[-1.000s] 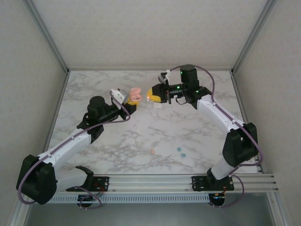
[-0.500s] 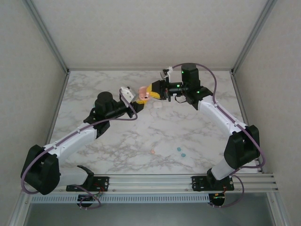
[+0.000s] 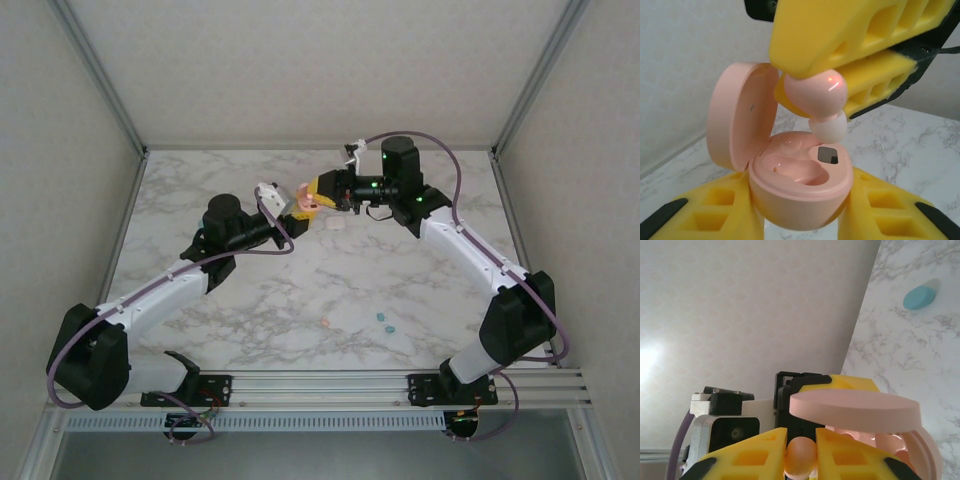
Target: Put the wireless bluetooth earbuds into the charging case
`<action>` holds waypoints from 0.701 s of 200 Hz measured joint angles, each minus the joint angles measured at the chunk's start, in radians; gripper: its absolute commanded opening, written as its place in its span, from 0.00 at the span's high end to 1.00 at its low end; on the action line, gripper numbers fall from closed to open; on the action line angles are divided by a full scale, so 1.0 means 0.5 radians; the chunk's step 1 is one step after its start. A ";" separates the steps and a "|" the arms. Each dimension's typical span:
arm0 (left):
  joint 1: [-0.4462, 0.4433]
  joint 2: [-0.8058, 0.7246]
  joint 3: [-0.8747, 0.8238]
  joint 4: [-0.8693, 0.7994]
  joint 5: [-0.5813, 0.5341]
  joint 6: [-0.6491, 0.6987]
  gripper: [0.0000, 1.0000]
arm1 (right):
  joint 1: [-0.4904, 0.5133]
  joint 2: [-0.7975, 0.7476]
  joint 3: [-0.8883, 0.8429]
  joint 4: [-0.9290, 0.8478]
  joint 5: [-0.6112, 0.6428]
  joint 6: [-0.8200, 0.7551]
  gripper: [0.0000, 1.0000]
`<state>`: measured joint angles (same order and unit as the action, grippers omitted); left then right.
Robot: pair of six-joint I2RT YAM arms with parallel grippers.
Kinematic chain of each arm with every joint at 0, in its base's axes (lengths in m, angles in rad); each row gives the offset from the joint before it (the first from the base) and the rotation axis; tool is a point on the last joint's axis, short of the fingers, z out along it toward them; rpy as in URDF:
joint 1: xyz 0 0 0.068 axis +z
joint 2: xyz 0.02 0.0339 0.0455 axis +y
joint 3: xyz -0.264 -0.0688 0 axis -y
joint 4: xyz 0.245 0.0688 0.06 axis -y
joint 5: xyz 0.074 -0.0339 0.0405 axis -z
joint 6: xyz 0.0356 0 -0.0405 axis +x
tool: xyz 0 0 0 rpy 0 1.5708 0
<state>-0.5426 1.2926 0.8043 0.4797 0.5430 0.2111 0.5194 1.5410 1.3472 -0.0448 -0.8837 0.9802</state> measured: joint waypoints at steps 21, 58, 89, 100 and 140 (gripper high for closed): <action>0.000 0.000 0.004 0.024 0.004 -0.031 0.79 | 0.026 -0.001 0.000 -0.072 0.040 -0.063 0.80; 0.000 0.025 0.008 0.027 0.005 -0.071 0.79 | 0.047 -0.001 0.005 -0.114 0.086 -0.123 0.80; 0.001 0.026 0.008 0.027 0.005 -0.087 0.79 | 0.057 -0.001 0.006 -0.114 0.110 -0.126 0.80; 0.001 0.026 0.008 0.027 0.005 -0.094 0.79 | 0.058 -0.001 0.006 -0.114 0.124 -0.125 0.80; 0.002 0.026 0.008 0.027 -0.005 -0.101 0.79 | 0.069 -0.001 0.006 -0.092 0.177 -0.111 0.80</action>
<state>-0.5415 1.3056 0.8082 0.4934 0.5407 0.1608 0.5537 1.5406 1.3502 -0.0910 -0.7952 0.9249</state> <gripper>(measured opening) 0.351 0.203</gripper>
